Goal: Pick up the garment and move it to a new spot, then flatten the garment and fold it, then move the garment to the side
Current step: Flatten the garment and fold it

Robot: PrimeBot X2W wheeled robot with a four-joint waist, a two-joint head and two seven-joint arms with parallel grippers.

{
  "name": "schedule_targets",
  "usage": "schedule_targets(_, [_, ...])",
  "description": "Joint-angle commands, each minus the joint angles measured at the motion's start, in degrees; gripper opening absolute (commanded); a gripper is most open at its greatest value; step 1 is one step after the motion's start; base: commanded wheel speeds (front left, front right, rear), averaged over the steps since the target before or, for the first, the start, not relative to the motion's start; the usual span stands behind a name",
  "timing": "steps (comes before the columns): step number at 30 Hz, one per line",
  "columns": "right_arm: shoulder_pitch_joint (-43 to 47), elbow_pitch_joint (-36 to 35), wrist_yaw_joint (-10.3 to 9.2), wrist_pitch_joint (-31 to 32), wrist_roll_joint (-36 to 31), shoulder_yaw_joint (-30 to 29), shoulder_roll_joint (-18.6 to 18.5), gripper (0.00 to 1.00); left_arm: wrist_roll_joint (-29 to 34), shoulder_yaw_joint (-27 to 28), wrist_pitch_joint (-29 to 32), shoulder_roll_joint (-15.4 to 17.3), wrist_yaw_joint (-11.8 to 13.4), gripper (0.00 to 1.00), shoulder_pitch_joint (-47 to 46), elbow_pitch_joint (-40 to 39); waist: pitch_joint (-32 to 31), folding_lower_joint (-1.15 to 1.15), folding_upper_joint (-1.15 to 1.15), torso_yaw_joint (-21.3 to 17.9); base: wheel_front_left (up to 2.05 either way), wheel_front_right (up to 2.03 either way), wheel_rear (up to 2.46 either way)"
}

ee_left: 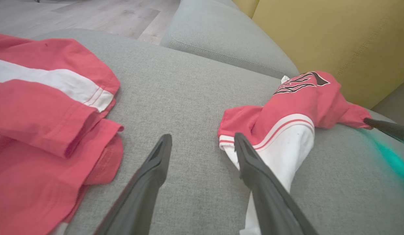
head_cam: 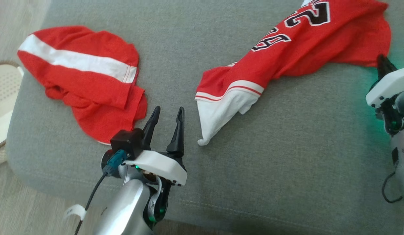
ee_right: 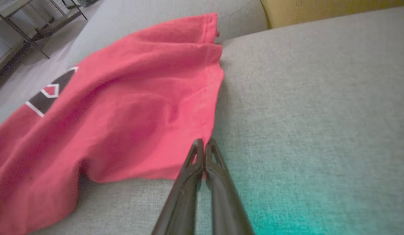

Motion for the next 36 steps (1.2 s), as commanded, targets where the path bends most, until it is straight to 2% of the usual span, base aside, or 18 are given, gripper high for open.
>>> schedule_targets(1, [-0.85,-1.56,-0.04,-1.22,0.65,1.15,-0.88,0.00,-0.23,1.56,-0.31,0.54,0.18,1.00,-1.36,-1.43,-0.73,0.00,0.00,-0.68,0.00,0.00,0.00])
schedule_targets(11, [5.19,-6.30,-0.04,-3.36,6.48,2.77,-4.35,0.00,0.44,2.24,-0.31,0.54,-1.01,1.00,0.18,0.36,-5.71,0.00,0.00,-6.51,0.00,0.00,0.00])
schedule_targets(18, [11.83,-12.30,-0.04,-3.24,7.93,0.06,-7.25,0.00,1.29,2.28,-0.31,0.54,-2.27,1.00,1.09,1.88,-7.00,0.00,0.00,-10.22,0.00,0.00,0.00])
schedule_targets(23, [16.89,-17.45,-0.04,-3.75,7.66,-2.05,-5.15,0.00,1.90,2.13,-0.31,0.54,-3.99,1.00,1.66,2.76,-7.05,0.00,0.00,-11.59,0.00,0.00,0.00])
schedule_targets(28, [20.58,-21.26,-0.04,-3.72,6.22,-3.73,-1.13,0.00,5.42,-0.26,-0.31,0.61,-9.47,1.00,2.02,4.61,-7.44,0.00,0.00,-12.13,0.00,0.00,0.00])
schedule_targets(33, [21.75,-22.97,-0.04,-2.81,4.96,-4.29,1.36,0.00,8.92,-2.67,-0.31,1.65,-12.56,1.00,2.50,7.19,-8.57,0.00,0.00,-12.46,0.00,0.00,0.00])
schedule_targets(36, [22.12,-23.54,-0.04,-2.29,4.35,-4.68,2.09,0.00,9.87,-4.48,-0.31,2.10,-13.52,1.00,2.42,9.49,-9.11,0.00,0.00,-12.61,0.00,0.00,0.00])
